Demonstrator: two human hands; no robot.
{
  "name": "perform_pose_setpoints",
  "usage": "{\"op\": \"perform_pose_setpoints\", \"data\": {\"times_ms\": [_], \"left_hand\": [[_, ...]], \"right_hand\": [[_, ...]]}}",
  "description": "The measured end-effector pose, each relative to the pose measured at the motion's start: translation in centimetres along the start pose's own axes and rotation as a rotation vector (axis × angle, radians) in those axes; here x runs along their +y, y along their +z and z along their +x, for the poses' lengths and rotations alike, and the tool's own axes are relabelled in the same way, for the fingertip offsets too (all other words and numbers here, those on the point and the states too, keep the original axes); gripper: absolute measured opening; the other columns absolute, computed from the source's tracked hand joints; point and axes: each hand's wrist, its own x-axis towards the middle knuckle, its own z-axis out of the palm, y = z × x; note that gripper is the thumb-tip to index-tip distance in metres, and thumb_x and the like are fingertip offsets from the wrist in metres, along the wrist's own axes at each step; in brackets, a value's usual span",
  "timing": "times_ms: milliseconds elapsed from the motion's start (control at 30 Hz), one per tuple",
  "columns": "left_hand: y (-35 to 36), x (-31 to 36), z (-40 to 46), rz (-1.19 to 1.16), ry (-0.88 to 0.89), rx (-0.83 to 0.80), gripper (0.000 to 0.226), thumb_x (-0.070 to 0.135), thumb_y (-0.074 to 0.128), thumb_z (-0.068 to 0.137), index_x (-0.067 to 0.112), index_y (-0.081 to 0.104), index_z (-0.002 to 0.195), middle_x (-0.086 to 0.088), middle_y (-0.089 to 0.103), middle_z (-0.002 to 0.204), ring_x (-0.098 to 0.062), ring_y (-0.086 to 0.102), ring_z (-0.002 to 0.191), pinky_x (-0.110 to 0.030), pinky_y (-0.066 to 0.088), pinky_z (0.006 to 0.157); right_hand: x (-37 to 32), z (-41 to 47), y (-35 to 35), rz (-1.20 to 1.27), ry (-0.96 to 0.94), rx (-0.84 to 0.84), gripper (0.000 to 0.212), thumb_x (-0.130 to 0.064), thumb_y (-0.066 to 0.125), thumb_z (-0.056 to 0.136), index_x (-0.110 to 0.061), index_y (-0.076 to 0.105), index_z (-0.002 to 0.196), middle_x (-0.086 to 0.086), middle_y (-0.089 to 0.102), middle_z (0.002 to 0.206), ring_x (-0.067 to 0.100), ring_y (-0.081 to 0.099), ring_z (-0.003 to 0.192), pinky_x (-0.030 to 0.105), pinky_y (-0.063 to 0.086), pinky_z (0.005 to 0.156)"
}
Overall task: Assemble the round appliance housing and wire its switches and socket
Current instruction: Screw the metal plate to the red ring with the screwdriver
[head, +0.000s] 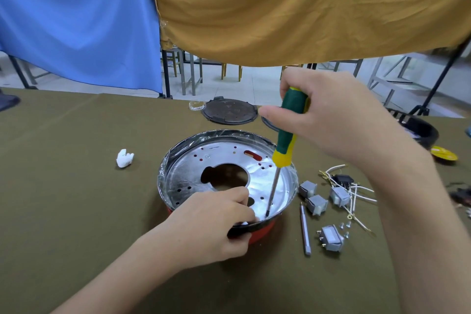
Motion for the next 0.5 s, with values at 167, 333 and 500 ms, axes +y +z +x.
{"op": "perform_pose_setpoints", "data": {"times_ms": [167,333,500], "left_hand": [[0.1,-0.1,0.0,0.021,-0.006,-0.003,0.026,0.043,0.049,0.086,0.029,0.066,0.099,0.011,0.042,0.091,-0.011,0.044,0.072,-0.031,0.047,0.063],[0.2,-0.1,-0.1,0.014,-0.008,-0.001,0.029,0.044,0.047,0.084,0.03,0.067,0.101,0.011,0.044,0.093,-0.011,0.047,0.071,-0.032,0.048,0.063],[0.2,-0.1,-0.1,0.016,-0.002,0.009,0.026,0.043,0.049,0.084,0.029,0.066,0.097,0.012,0.04,0.089,-0.01,0.043,0.07,-0.032,0.047,0.062]], "right_hand": [[0.2,-0.3,-1.2,0.183,0.01,-0.202,0.027,-0.048,0.045,0.089,-0.034,0.056,0.109,-0.009,0.055,0.089,0.008,0.053,0.073,0.024,0.043,0.066],[0.4,-0.6,-2.1,0.309,-0.038,-0.202,0.019,-0.049,0.058,0.084,-0.04,0.057,0.101,-0.009,0.062,0.086,0.02,0.061,0.075,0.044,0.053,0.076],[0.2,-0.1,-1.0,0.085,0.011,-0.007,0.039,-0.061,0.061,0.079,-0.022,0.056,0.082,-0.005,0.056,0.06,0.012,0.047,0.054,0.026,0.035,0.049]]}}
